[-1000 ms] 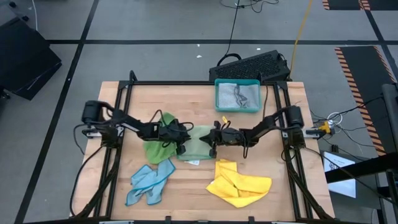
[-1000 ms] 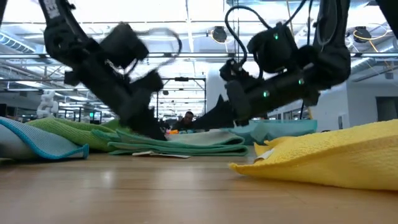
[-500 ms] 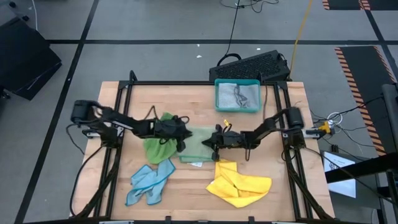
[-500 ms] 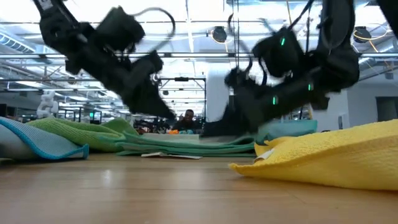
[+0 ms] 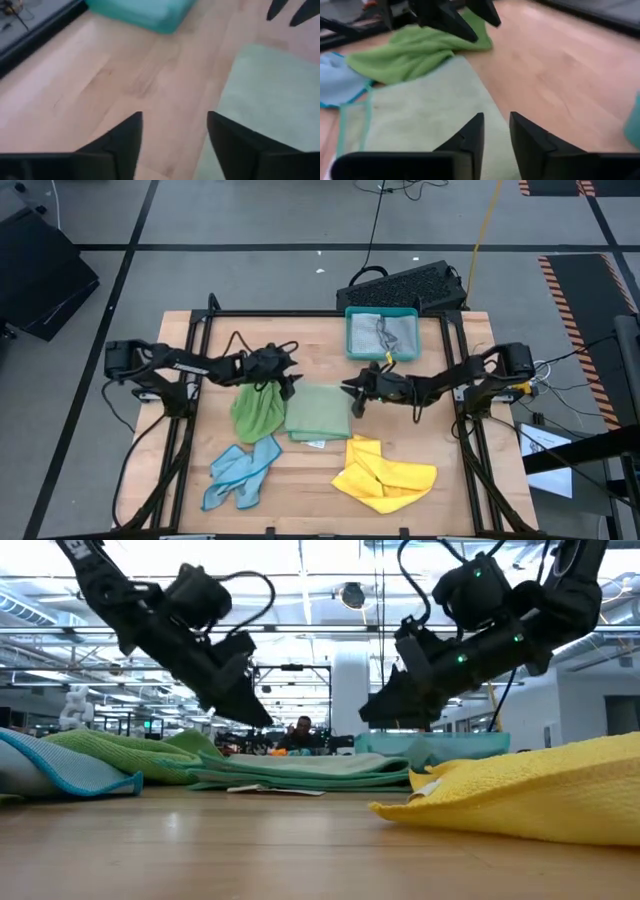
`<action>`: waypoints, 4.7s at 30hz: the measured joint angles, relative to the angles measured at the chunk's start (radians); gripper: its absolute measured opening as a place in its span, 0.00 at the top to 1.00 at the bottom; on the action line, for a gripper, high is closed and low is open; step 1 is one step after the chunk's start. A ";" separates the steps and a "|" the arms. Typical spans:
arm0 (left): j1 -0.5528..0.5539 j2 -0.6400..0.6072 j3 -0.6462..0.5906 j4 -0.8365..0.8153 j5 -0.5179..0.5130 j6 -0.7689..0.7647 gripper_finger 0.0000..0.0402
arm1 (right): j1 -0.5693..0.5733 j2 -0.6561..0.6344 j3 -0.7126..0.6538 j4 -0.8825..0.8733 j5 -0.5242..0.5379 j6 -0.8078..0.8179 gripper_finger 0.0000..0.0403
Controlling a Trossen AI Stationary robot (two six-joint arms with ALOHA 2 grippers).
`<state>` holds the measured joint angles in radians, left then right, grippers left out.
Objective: Fold microfiber towels
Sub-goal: Fold the light green microfiber cloth
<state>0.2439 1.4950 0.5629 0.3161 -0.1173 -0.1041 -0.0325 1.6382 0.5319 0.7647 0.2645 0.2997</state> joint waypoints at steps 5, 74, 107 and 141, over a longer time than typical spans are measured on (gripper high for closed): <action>0.048 0.060 0.000 0.021 0.182 -0.014 0.34 | -0.013 0.014 -0.002 -0.035 -0.004 0.041 0.70; -0.029 0.172 0.000 0.077 0.236 0.151 0.97 | -0.066 0.140 0.131 -0.269 -0.206 0.280 0.86; -0.630 0.039 0.002 0.079 -0.316 0.108 0.96 | 0.308 -0.026 0.131 -0.312 0.248 -0.184 0.99; -0.489 0.040 0.002 0.086 -0.339 0.266 0.98 | 0.220 -0.026 0.113 -0.261 0.249 -0.331 0.98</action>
<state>-0.2452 1.5352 0.5644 0.4024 -0.4568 0.1622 0.1874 1.6123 0.6451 0.5039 0.5133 -0.0316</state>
